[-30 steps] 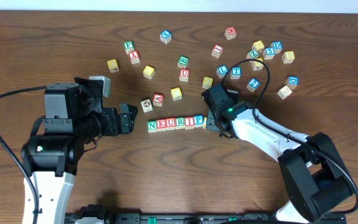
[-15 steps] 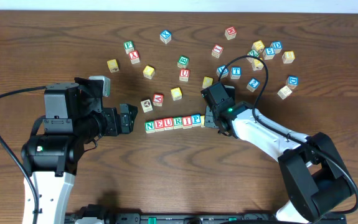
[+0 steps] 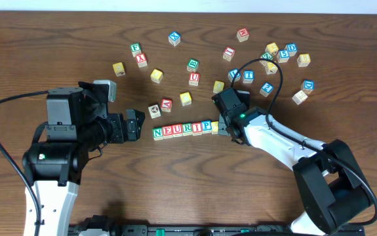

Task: Spell out NEURIPS
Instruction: 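Lower the S block onto the table beside the P block, then open the right gripper and release the S block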

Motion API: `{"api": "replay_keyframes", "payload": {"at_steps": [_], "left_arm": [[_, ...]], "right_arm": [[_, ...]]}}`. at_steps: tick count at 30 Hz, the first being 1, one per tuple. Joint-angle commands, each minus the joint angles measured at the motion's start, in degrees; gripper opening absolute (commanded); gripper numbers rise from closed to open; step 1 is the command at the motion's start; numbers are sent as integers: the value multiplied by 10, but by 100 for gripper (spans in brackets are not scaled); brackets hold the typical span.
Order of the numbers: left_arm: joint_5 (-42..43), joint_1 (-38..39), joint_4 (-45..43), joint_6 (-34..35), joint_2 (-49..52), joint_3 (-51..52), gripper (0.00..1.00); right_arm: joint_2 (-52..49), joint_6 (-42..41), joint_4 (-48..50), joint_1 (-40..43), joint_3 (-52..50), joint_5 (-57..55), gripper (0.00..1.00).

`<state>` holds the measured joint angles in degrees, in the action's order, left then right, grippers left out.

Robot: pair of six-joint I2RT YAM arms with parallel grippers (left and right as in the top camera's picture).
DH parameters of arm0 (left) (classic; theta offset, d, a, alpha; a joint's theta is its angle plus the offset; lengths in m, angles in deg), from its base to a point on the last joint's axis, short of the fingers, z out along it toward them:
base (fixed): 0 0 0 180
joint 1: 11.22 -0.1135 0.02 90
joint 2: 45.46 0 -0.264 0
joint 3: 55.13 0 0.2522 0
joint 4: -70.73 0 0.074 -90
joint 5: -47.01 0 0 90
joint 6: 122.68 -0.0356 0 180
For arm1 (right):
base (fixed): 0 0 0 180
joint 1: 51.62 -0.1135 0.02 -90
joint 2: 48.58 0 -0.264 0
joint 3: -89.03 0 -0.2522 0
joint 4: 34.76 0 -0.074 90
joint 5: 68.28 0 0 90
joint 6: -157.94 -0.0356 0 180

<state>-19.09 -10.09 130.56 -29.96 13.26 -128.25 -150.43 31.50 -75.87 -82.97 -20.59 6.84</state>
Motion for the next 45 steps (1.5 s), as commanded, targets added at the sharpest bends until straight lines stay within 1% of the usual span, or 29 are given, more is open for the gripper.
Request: {"api": "replay_keyframes", "payload": {"at_steps": [1, 8, 11, 12, 15, 22, 30, 32, 45], "left_arm": [[5, -3, 0, -5, -4, -8, 98], [5, -3, 0, -6, -4, -8, 98], [5, -3, 0, -6, -4, -8, 98], [5, -3, 0, -6, -4, -8, 98], [5, -3, 0, -6, -4, -8, 98], [5, -3, 0, -5, -4, -8, 98], [5, -3, 0, -6, -4, -8, 98], [5, -3, 0, -6, -4, -8, 98], [5, -3, 0, -5, -4, -8, 98]], "right_arm": [[-7, -16, -18, -1, 4, -11, 35], [-7, -34, -66, -2, 4, 53, 32], [-7, -34, -74, -2, 4, 72, 11], [-7, -33, -76, -3, 4, 74, 8], [-7, -33, -78, -2, 4, 76, 2], [-7, -16, -50, -14, 4, 101, 1], [-7, -17, -16, -68, 4, 97, 3], [-7, -17, -18, -70, 4, 81, 3], [-7, -18, -15, -68, 4, 70, 2]]}}
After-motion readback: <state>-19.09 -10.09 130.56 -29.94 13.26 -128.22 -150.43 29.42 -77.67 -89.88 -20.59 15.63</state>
